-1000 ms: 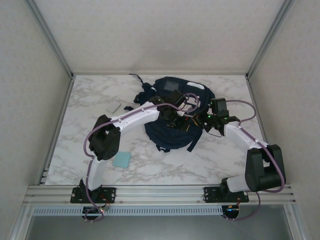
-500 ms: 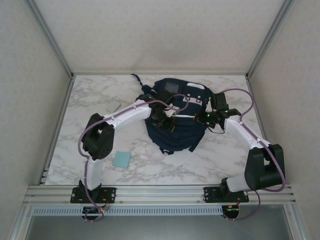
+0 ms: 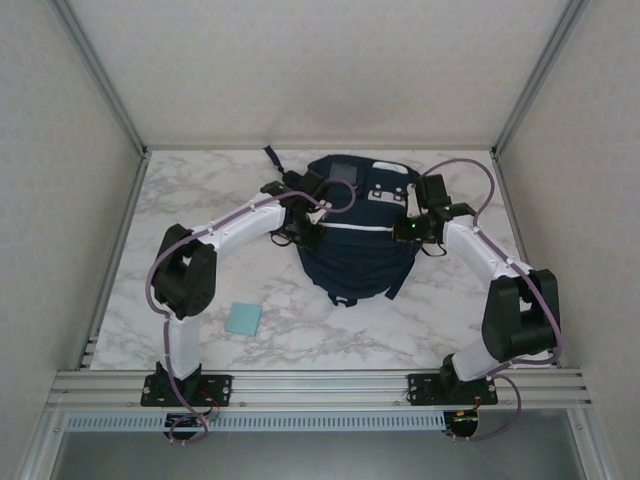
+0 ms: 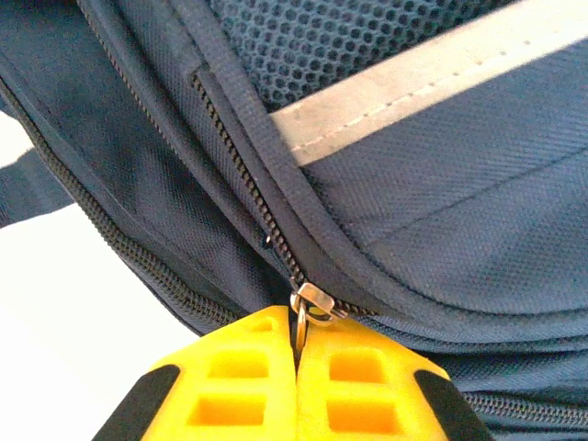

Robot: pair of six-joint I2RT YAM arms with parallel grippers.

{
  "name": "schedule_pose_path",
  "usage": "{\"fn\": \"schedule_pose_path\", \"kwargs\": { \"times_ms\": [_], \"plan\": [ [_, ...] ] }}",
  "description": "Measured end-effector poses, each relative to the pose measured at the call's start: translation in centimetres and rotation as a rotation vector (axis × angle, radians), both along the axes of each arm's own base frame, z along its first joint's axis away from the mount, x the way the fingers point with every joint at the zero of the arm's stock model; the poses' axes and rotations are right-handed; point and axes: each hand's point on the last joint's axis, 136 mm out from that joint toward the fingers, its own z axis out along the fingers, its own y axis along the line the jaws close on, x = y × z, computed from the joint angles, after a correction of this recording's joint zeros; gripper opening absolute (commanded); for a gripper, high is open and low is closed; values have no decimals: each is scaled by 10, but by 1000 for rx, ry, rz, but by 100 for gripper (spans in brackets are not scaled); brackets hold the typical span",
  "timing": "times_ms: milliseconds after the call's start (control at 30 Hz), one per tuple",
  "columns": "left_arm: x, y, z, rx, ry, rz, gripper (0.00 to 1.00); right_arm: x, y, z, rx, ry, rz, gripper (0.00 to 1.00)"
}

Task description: Pack books, pencil case, and school supplies into a backpack

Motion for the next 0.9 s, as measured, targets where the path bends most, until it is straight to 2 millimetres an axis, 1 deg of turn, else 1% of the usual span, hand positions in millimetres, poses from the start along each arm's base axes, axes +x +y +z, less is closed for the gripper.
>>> {"fn": "schedule_pose_path", "kwargs": {
  "times_ms": [100,167,200,233,267,300,333,400,467,533,600,700,733,800,867,900],
  "plan": [
    [0,-9,11,-61,-20,-28,0,17,-7,6,-56,-9,-13,0],
    [-3,-19,19,-112,-22,-55,0,30,-14,9,-85,-10,-37,0],
    [-5,-24,22,-134,-18,-69,0,36,-17,10,-93,-8,-50,5],
    [-8,-29,24,-152,-14,-82,0,41,-20,12,-97,-4,-65,18],
    [-11,-34,25,-166,-7,-95,0,45,-23,14,-97,0,-85,34],
    [-14,-37,26,-177,2,-102,0,48,-26,16,-97,-3,-112,46],
    [-18,-41,30,-188,14,-108,0,51,-33,19,-104,-11,-151,56],
    [-24,-47,39,-212,37,-113,0,56,-47,26,-93,-31,-229,67],
    [-25,-55,52,-244,50,-112,0,56,-56,35,-55,-43,-298,76],
    [-24,-62,60,-269,61,-107,0,51,-56,47,-1,-61,-335,81],
    [-24,-68,64,-288,79,-105,0,40,-51,62,64,-79,-354,87],
    [-26,-75,65,-307,110,-95,0,18,-40,82,173,-98,-364,90],
    [-27,-77,65,-315,119,-91,0,10,-37,85,211,-98,-366,90],
    [-27,-81,65,-330,135,-78,0,-5,-29,85,288,-84,-370,90],
    [-27,-84,66,-346,150,-66,0,-18,-20,76,364,-54,-374,90],
    [-27,-85,66,-352,158,-59,0,-26,-15,66,406,-24,-383,90]
  ]
}}
